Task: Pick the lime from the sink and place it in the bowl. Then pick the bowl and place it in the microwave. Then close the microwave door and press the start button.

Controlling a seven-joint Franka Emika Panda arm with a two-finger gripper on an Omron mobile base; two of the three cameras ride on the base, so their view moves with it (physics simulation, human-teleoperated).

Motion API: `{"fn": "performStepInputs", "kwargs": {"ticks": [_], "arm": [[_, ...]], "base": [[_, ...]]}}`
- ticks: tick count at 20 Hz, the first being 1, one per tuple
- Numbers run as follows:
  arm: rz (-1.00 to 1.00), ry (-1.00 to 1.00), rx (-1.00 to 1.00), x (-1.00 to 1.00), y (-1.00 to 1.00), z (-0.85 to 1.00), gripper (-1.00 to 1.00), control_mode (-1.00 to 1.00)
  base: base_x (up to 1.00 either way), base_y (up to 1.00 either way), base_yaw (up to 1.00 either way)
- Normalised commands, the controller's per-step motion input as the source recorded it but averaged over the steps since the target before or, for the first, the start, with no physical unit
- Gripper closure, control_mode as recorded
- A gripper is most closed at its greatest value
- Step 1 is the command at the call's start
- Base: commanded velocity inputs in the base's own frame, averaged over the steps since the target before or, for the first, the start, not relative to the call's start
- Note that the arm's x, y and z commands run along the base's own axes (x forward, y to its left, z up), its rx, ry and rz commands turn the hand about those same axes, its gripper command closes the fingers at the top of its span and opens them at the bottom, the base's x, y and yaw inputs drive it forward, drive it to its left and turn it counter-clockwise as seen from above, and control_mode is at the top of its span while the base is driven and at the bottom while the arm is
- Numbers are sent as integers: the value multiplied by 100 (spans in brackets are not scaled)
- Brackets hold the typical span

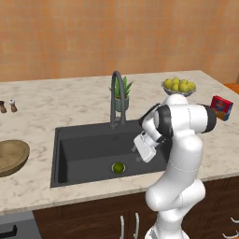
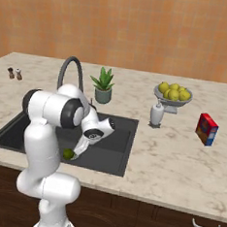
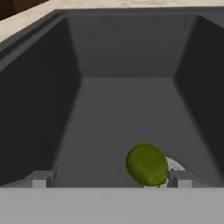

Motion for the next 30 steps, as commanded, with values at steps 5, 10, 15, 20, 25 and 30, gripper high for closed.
{"fn": "performStepInputs", "kwargs": {"ticks": [5,10,15,20,25,30], "arm": [[0,-3,0,20,34,-27,-100,-100],[0,-1,0,5,26,-28,-100,-100],[0,0,3,0,0,-35,-100,-100],[0,0,10,15,0,-27,-100,-100],[0,0,3,24,3,-23,-100,-100],[0,0,0,24,19,-18,-100,-100]], "base": [[0,0,0],[0,0,0],[0,0,0],[0,0,0],[0,0,0],[0,0,0]]}}
